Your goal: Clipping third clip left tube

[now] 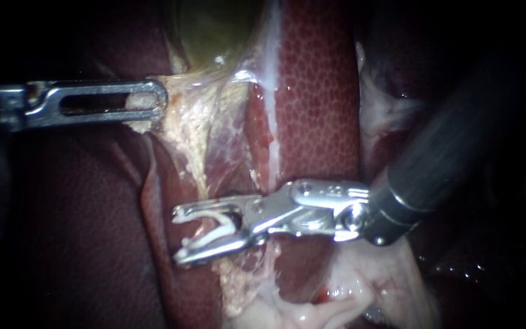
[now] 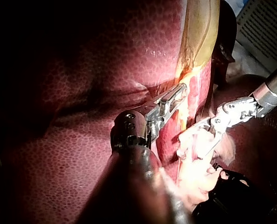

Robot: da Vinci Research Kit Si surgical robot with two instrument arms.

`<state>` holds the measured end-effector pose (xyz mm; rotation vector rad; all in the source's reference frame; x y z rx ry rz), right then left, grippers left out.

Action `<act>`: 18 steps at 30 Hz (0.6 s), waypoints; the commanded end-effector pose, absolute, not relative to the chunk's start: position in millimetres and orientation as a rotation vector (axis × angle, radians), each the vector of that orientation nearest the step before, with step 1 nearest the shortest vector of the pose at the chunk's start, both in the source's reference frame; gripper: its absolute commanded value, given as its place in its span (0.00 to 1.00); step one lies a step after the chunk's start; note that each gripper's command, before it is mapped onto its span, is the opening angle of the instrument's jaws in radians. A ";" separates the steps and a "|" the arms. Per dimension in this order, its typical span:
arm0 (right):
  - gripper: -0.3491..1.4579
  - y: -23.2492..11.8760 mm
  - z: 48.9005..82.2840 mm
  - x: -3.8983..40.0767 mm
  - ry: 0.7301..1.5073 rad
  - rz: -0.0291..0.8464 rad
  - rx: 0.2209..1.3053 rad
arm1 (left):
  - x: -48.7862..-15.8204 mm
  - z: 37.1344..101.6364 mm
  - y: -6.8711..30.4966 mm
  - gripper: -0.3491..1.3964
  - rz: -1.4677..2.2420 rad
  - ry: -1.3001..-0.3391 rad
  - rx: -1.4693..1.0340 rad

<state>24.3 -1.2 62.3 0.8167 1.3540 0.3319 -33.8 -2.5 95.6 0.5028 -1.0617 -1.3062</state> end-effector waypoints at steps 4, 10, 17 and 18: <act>0.47 -0.2 61.7 22.6 1.357 0.332 0.800 | -33.7 95.3 -2.5 0.11 -1.306 -1.062 0.504; 0.47 1.0 62.1 21.0 1.358 0.334 0.792 | -33.4 94.8 -2.4 0.11 -1.309 -1.060 0.505; 0.50 1.6 63.6 21.1 1.352 0.352 0.774 | -33.4 94.3 -2.6 0.11 -1.310 -1.057 0.504; 0.51 1.7 63.8 21.3 1.349 0.361 0.763 | -33.5 94.2 -2.7 0.11 -1.310 -1.057 0.504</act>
